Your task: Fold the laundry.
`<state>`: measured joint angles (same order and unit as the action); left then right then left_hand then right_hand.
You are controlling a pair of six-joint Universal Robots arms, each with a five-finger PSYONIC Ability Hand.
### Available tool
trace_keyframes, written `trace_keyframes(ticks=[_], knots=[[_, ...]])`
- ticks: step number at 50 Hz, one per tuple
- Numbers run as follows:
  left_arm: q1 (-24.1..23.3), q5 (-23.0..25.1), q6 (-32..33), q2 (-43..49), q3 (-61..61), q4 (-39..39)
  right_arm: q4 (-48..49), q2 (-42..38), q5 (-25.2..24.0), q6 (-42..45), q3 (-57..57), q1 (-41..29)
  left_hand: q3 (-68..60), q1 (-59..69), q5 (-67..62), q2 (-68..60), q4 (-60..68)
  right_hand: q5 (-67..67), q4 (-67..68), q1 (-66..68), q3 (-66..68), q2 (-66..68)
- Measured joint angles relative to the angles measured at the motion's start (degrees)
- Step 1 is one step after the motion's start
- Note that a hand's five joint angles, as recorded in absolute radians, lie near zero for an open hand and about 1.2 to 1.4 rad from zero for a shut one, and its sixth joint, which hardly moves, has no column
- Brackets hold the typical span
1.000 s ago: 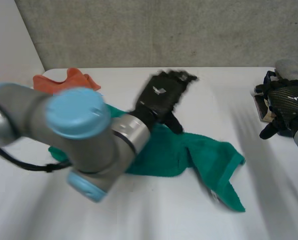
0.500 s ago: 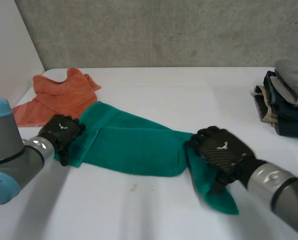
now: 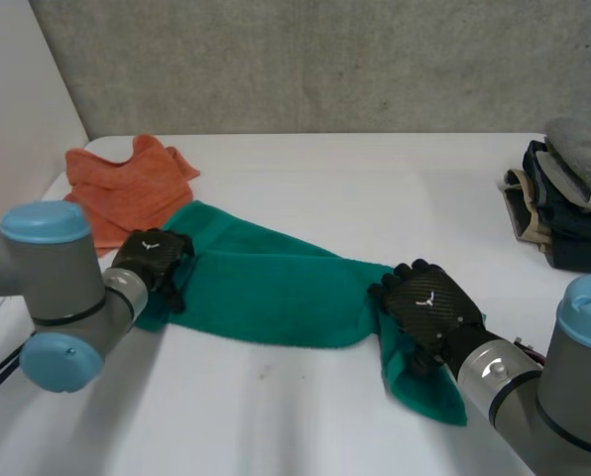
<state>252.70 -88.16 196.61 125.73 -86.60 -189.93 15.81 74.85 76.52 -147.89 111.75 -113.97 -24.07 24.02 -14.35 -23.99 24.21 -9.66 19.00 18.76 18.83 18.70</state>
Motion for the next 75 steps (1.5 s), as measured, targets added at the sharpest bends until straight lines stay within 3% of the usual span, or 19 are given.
trace_keyframes(ticks=[8, 21, 32, 36, 38, 41, 43, 47, 53, 55, 56, 59, 61, 70, 75], knots=[[-0.79, -6.54, 0.16, 4.63, 4.31, -0.07, -1.21, 0.39, 0.01, 1.25, 0.43, 0.19, 0.0, 0.0, 0.05, 0.0, -0.01, 0.0, -0.01, 0.0, 0.0, 0.0], [0.23, -9.07, 0.81, 4.97, 6.22, -2.76, -1.24, -0.01, 0.77, 1.66, 0.1, 0.9, -4.12, 4.39, -0.01, -4.07, 4.25, -0.02, 0.01, 0.0, 0.0, 0.0], [1.85, -9.26, 1.34, 3.74, 5.93, -3.14, -1.29, 0.09, 1.2, 1.81, -0.13, 0.9, -16.71, 17.56, -16.05, -16.84, 16.65, -0.43, 0.28, 0.3, 0.66, 0.14], [2.43, -9.07, 3.12, 3.29, 5.68, -3.27, -1.26, 0.02, 2.05, 2.26, -0.22, 0.92, -37.72, 38.95, -36.55, -38.01, 37.38, -6.08, 6.4, 7.04, 6.56, 6.41], [2.69, -8.98, 4.07, 2.8, 5.6, -3.38, -1.25, 0.03, 2.64, 2.48, -0.26, 0.93, -41.07, 41.67, -40.06, -41.39, 41.08, -12.65, 13.76, 13.97, 13.93, 14.16], [3.08, -8.86, 5.53, 1.85, 5.59, -3.55, -1.25, 0.22, 3.41, 2.73, -0.3, 0.97, -43.9, 41.77, -41.78, -44.31, 44.25, -37.02, 37.82, 36.29, 37.87, 38.8], [3.29, -8.8, 6.35, 1.17, 5.65, -3.61, -1.28, 0.6, 3.79, 2.85, -0.3, 0.99, -43.99, 41.77, -41.78, -44.38, 44.31, -46.23, 47.19, 45.17, 47.13, 47.81], [3.43, -8.73, 6.93, -0.46, 5.63, -3.63, -3.43, 3.25, 3.01, 3.83, -0.31, 0.97, -43.99, 41.77, -41.78, -44.38, 44.31, -46.93, 49.32, 45.17, 48.91, 48.51], [3.48, -8.55, 6.9, -4.43, 5.04, -3.59, -16.98, 8.44, -1.7, 10.65, -1.54, 1.54, -43.99, 41.77, -41.78, -44.38, 44.32, -46.93, 49.39, 45.17, 49.0, 48.51], [3.42, -8.48, 6.79, -6.02, 4.65, -3.56, -27.36, 9.9, -4.04, 16.14, -3.06, 3.27, -43.99, 41.77, -41.78, -44.38, 44.32, -40.72, 42.2, 40.45, 42.08, 41.9], [3.31, -8.41, 6.72, -7.07, 4.33, -3.54, -32.51, 10.34, -5.02, 18.83, -4.12, 4.83, -43.99, 41.77, -41.78, -44.38, 44.33, -22.29, 24.12, 22.44, 24.07, 23.15], [2.97, -8.06, 6.62, -8.86, 3.64, -3.52, -38.58, 10.69, -6.19, 21.7, -6.74, 8.49, -43.99, 41.77, -41.78, -44.38, 44.33, 0.48, 1.46, 0.4, 1.66, 0.32], [2.58, -7.54, 6.55, -10.2, 3.08, -3.52, -40.13, 10.69, -6.64, 21.56, -9.16, 11.2, -43.99, 41.77, -41.78, -44.38, 44.33, 6.61, -5.75, -5.82, -5.81, -6.38], [-0.72, -4.61, 6.5, -16.15, 0.32, -3.59, -34.97, 8.67, -6.94, 5.15, -21.01, 15.26, -44.0, 41.77, -41.78, -44.38, 44.34, 7.04, -7.0, -5.97, -6.83, -6.92], [-1.99, -3.98, 6.59, -20.83, -1.61, -3.73, -34.7, 1.72, -6.82, -5.23, -29.53, 14.53, -43.99, 41.77, -41.78, -44.38, 44.35, 7.04, -7.0, -5.97, -6.83, -6.92]])
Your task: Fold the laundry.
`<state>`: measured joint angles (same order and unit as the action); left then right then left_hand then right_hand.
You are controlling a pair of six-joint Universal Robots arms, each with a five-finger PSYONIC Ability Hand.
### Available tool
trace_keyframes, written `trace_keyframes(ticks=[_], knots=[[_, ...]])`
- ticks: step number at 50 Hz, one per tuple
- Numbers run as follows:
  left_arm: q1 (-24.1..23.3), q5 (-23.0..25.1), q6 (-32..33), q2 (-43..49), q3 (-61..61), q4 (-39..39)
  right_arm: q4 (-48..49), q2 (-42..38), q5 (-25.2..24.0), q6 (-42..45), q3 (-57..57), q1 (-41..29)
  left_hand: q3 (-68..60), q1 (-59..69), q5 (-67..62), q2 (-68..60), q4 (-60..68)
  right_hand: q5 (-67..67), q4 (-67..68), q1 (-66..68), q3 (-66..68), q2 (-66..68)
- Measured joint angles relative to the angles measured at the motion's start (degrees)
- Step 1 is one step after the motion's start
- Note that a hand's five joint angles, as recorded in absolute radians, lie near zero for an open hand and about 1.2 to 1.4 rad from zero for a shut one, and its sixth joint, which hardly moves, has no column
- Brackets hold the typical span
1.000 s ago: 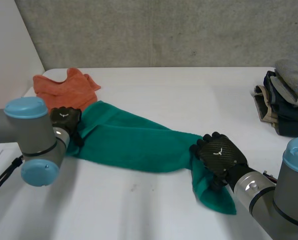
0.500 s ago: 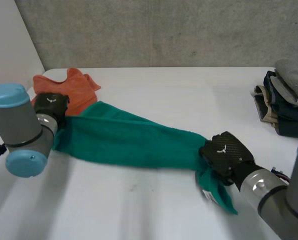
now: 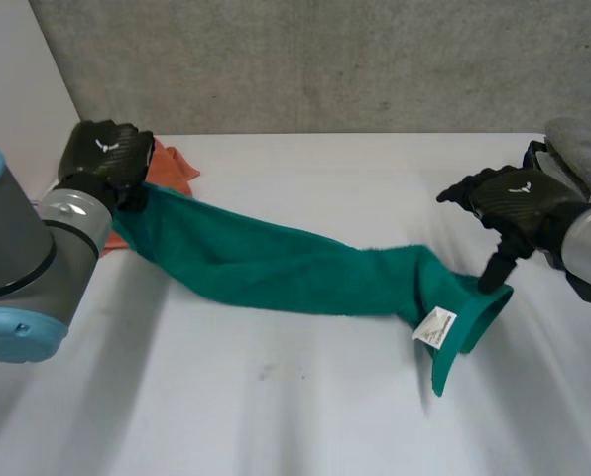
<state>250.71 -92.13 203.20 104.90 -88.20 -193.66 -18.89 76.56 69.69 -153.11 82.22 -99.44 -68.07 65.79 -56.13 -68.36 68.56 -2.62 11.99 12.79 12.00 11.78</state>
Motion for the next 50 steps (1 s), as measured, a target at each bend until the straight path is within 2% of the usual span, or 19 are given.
trace_keyframes(ticks=[8, 14, 19, 24, 25, 28, 31, 34, 35, 36, 37, 39, 41, 44, 47, 48, 50], knots=[[-0.19, 1.07, 0.08, -6.4, -1.86, -1.09, -8.15, -13.44, -0.24, -4.95, -12.15, -3.81, -0.05, 0.0, 0.0, 0.0, 0.01, 0.0, 0.0, 0.0, 0.0, 0.0], [-0.07, 2.98, 0.16, -9.58, -2.8, -1.81, -9.96, -16.41, -0.58, -6.48, -17.62, -4.68, -0.05, 0.0, 0.0, 0.0, 0.01, 0.0, 0.0, 0.0, 0.0, 0.0], [-0.08, 6.53, 0.18, -12.54, -3.27, -2.36, -9.24, -20.35, -1.81, -9.7, -24.68, -4.65, -0.05, 0.0, 0.0, 0.0, 0.02, -0.2, 0.14, 0.13, 0.17, 0.17], [-0.24, 10.27, 0.24, -15.54, -3.39, -3.14, -10.4, -26.81, -6.1, -12.42, -32.85, -4.98, -0.1, 0.0, 0.0, -0.12, 0.04, -1.13, 1.57, 0.22, 1.56, 1.49], [-0.36, 11.35, 0.27, -16.57, -3.39, -3.61, -11.07, -29.45, -8.14, -13.26, -35.77, -5.33, -0.28, 0.0, 0.0, -0.16, 0.17, -1.93, 2.33, 0.23, 2.31, 2.47], [-0.46, 12.22, 0.3, -17.52, -3.38, -4.18, -11.79, -32.41, -10.4, -14.15, -38.86, -5.93, -0.28, 0.0, 0.0, -0.16, 0.17, -2.87, 3.25, 1.12, 3.26, 3.35], [-0.61, 13.17, 0.34, -18.67, -3.25, -5.46, -12.94, -37.25, -14.14, -15.69, -43.27, -7.56, -0.28, 0.0, 0.0, -0.16, 0.17, -5.38, 5.75, 4.49, 5.73, 5.98], [-0.7, 13.46, 0.39, -18.85, -2.88, -6.69, -13.78, -41.14, -16.63, -16.7, -45.88, -9.64, -0.3, 0.0, 0.0, -0.23, 0.22, -20.31, 20.66, 19.92, 20.61, 21.0], [-0.72, 13.45, 0.41, -18.66, -2.66, -7.1, -13.88, -42.43, -17.05, -16.92, -46.65, -10.52, -0.3, 0.0, 0.0, -0.23, 0.23, -28.81, 29.24, 29.82, 29.28, 30.79], [-0.72, 13.44, 0.43, -18.46, -2.54, -7.24, -13.67, -42.94, -16.96, -17.0, -47.13, -10.9, -0.3, 0.0, 0.0, -0.23, 0.23, -35.76, 36.38, 35.99, 36.43, 37.15], [-0.71, 13.41, 0.45, -18.0, -2.32, -7.4, -13.12, -43.37, -16.41, -17.11, -47.87, -11.28, -0.3, 0.0, 0.0, -0.23, 0.23, -46.73, 47.43, 47.83, 47.36, 49.04], [-0.67, 13.33, 0.55, -16.77, -1.68, -7.59, -11.32, -43.41, -14.4, -17.3, -49.29, -11.69, -0.3, 0.0, 0.0, -0.23, 0.23, -52.37, 54.47, 51.17, 54.17, 54.75], [-0.6, 13.27, 0.74, -15.1, -0.58, -7.73, -8.97, -42.79, -11.72, -17.48, -50.52, -11.85, -0.3, 0.0, 0.0, -0.23, 0.23, -52.52, 56.04, 51.17, 55.41, 55.46], [-0.42, 13.12, 1.32, -12.08, 2.41, -8.12, -1.88, -38.93, -5.11, -17.86, -51.88, -11.63, -0.3, 0.0, 0.0, -0.23, 0.24, -52.52, 56.46, 51.17, 55.84, 55.46], [-0.14, 12.71, 2.52, -8.37, 7.79, -9.42, 7.92, -32.31, 0.79, -18.38, -50.49, -11.31, -0.31, 0.0, 0.0, -0.24, 0.24, -52.52, 56.54, 51.17, 55.84, 55.46], [-0.14, 12.71, 2.52, -8.37, 7.79, -9.42, 7.92, -32.31, 0.79, -18.38, -50.49, -11.31, -0.31, 0.0, 0.0, -0.24, 0.24, -52.52, 56.54, 51.17, 55.84, 55.46], [0.02, 11.81, 3.73, -5.69, 13.28, -11.65, 17.04, -25.33, 3.88, -18.74, -46.74, -11.12, -0.33, 0.0, 0.0, -0.26, 0.24, -52.52, 56.55, 51.17, 55.84, 55.46]])
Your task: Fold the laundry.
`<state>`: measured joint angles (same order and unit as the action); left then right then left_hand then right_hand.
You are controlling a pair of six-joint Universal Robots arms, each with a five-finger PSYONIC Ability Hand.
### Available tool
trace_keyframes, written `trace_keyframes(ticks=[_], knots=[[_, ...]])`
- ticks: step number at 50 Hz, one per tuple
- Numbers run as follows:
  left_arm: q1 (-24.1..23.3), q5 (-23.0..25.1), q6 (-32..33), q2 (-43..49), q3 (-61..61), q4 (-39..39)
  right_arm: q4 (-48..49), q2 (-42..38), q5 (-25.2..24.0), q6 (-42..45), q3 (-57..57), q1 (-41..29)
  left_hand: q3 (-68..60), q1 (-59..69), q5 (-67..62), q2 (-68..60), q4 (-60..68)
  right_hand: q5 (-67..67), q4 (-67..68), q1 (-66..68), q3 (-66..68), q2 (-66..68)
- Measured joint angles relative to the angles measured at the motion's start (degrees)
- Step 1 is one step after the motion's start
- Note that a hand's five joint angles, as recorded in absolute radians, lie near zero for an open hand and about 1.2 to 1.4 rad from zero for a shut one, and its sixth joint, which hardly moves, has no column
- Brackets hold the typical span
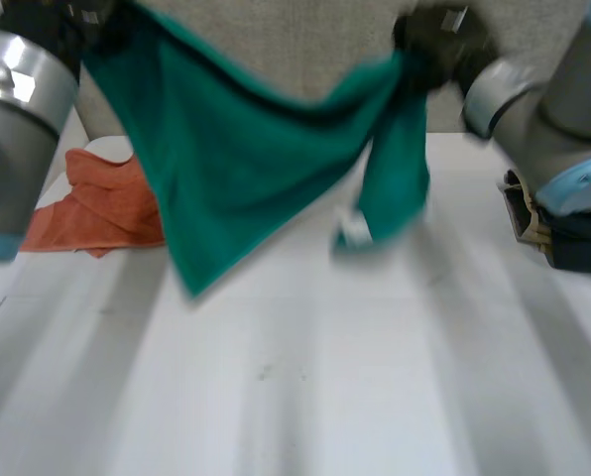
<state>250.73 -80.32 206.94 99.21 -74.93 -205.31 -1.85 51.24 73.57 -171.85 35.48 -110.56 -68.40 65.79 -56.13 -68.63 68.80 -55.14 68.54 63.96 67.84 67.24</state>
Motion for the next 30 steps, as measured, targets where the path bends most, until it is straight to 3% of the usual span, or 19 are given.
trace_keyframes(ticks=[6, 13, 23, 30], knots=[[-0.3, -3.14, 1.07, 2.28, 6.56, -6.12, 12.52, 12.14, 1.33, -0.1, 11.6, 0.02, 0.0, 0.0, 0.0, 0.0, 0.0, 0.0, 0.0, 0.0, 0.0, 0.0], [-0.9, -4.44, 0.54, 2.2, 0.04, -9.19, 12.62, 17.78, 0.35, 2.5, 27.36, -0.3, 0.0, 0.0, 0.0, 0.0, 0.0, 0.0, 0.13, 0.0, 0.19, 0.0], [-3.0, -3.91, 0.31, 2.49, -18.82, -9.25, 9.8, 15.7, 0.89, 15.43, 48.32, -1.13, 0.0, 0.0, 0.0, 0.0, 0.0, 3.94, -8.3, -1.27, -7.71, -7.22], [-3.32, -3.86, 0.31, 2.44, -25.15, -9.18, 3.81, 12.17, 2.09, 22.45, 51.65, -1.07, 0.0, 0.0, 0.0, 0.0, 0.0, 20.11, -23.02, -18.23, -22.15, -22.04]])
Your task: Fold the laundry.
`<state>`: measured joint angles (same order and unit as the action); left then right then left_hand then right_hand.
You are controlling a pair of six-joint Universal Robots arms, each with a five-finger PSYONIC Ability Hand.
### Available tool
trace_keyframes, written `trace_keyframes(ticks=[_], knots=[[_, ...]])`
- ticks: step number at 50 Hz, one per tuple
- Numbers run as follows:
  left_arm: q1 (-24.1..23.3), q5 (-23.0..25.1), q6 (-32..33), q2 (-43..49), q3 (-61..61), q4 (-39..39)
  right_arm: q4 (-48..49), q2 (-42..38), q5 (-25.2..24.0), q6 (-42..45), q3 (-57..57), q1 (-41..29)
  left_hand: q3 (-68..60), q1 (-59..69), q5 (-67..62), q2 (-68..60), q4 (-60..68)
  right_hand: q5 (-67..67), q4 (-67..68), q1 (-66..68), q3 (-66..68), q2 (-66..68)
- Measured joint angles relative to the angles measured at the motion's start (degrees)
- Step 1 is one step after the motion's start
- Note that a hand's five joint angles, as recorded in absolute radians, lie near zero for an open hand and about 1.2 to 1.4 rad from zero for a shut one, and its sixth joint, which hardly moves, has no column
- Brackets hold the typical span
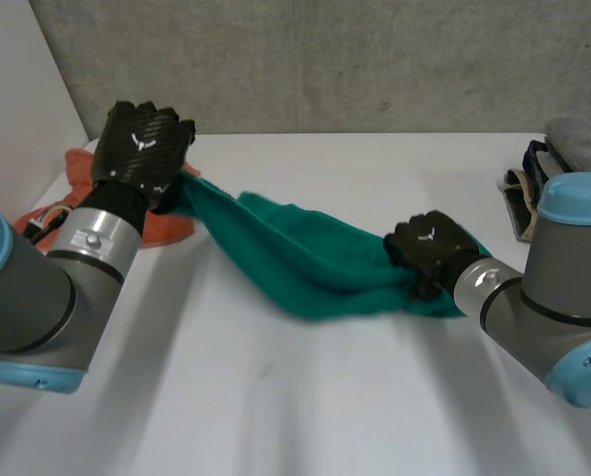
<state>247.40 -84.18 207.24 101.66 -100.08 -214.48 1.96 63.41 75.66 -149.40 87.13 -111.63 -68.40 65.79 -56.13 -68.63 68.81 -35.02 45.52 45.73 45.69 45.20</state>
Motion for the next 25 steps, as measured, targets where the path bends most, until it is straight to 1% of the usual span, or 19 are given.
trace_keyframes(ticks=[1, 3, 4, 6, 9, 15, 18, 23, 25], knots=[[0.0, 0.0, 0.0, 0.0, 0.0, 0.0, 0.0, 0.0, 0.0, 0.0, 0.0, 0.0, 0.0, 0.0, 0.0, 0.0, 0.0, 0.0, 0.0, 0.0, 0.0, 0.0], [0.0, 0.0, 0.0, -0.43, -0.99, 0.11, -2.68, -0.22, 0.19, 0.6, -0.44, 0.11, 0.0, 0.0, 0.0, 0.0, 0.0, 4.58, -4.34, -4.29, -4.29, -4.12], [0.01, -0.02, 0.0, -0.79, -1.26, 0.17, -5.67, -0.05, 0.32, 0.8, -1.43, 0.23, 0.0, 0.0, 0.0, 0.0, 0.0, 12.88, -12.46, -12.04, -12.33, -11.89], [0.04, -0.06, 0.0, -1.62, -1.56, 0.32, -8.52, 0.59, 0.36, 0.76, -2.85, 0.39, 0.0, 0.0, 0.0, 0.0, 0.0, 22.06, -21.57, -21.33, -21.34, -21.41], [0.07, -0.16, -0.02, -3.02, -1.9, 0.58, -11.9, 2.25, 0.21, 0.51, -5.36, 0.62, 0.0, 0.0, 0.0, 0.0, 0.0, 27.08, -26.72, -25.99, -26.35, -26.05], [0.09, -0.26, -0.07, -5.67, -2.69, 1.22, -16.48, 5.67, -0.46, 0.57, -12.63, 2.26, 0.0, 0.0, 0.0, 0.0, 0.0, 27.53, -26.98, -26.04, -26.75, -26.12], [0.1, -0.28, -0.08, -6.56, -3.2, 1.49, -18.78, 5.85, -1.1, 1.57, -16.65, 3.96, 0.0, 0.0, 0.0, 0.0, 0.0, 26.98, -26.85, -26.04, -26.69, -26.13], [0.1, -0.31, -0.09, -7.26, -3.95, 1.69, -22.01, 2.71, -2.91, 5.39, -22.34, 6.34, 0.0, 0.0, 0.0, 0.0, 0.0, 26.27, -26.85, -26.04, -26.65, -26.09], [0.1, -0.31, -0.09, -7.47, -4.49, 1.73, -23.11, -0.87, -3.9, 9.0, -25.32, 7.15, 0.0, 0.0, 0.0, 0.0, 0.0, 25.8, -26.85, -25.91, -26.65, -25.98]])
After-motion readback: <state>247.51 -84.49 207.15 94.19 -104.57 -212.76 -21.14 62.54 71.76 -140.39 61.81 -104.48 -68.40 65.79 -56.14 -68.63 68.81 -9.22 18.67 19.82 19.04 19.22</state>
